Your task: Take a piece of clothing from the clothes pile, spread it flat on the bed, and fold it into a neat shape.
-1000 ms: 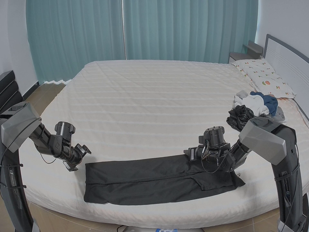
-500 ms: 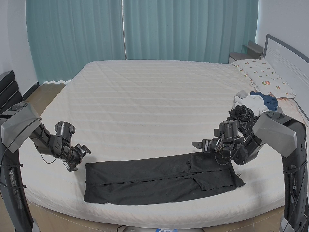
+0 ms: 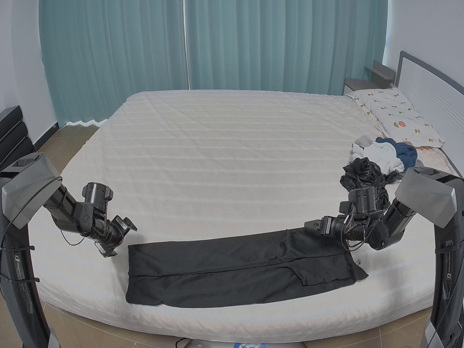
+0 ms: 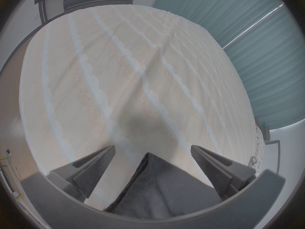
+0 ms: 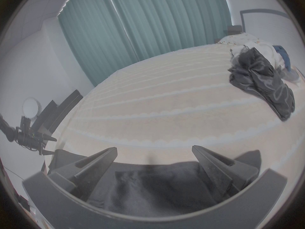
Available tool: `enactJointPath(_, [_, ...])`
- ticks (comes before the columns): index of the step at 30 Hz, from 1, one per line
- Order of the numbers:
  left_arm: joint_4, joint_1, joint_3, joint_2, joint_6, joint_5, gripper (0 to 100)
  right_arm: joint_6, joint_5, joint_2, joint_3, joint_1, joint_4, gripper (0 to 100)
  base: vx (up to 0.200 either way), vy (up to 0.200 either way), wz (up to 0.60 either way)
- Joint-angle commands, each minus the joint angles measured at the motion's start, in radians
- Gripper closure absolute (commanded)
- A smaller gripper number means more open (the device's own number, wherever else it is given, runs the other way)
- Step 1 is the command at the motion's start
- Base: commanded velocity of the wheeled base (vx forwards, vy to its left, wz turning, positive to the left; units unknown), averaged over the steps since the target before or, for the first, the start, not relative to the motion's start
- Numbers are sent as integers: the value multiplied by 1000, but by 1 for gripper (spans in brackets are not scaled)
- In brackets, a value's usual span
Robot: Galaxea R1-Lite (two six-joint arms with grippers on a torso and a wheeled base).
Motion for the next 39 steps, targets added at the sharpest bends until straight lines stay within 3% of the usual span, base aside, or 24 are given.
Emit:
enactJointPath(1, [0, 0, 0, 0, 0, 0, 0, -3, 0, 35, -3, -4, -3, 0, 0, 0, 0])
enactJointPath(4, [0, 0, 0, 0, 0, 0, 0, 5, 3, 41, -8, -10, -3, 0, 0, 0, 0])
enactJointPath(5, [0, 0, 0, 0, 2, 0, 0, 9, 5, 42, -8, -13, -3, 100, 0, 0, 0])
enactJointPath(28, [1, 0, 0, 0, 2, 0, 0, 108, 6, 36, 28, -31, -78, 100, 0, 0, 0])
enactJointPath(29, [1, 0, 0, 0, 3, 0, 0, 108, 6, 36, 28, -31, -78, 0, 0, 0, 0])
enactJointPath(35, [4, 0, 4, -6, 5, -4, 0, 112, 5, 13, 31, -47, -88, 0, 0, 0, 0])
enactJointPath(39, [12, 0, 9, -43, 6, -6, 0, 183, 2, -85, 104, -56, -89, 0, 0, 0, 0])
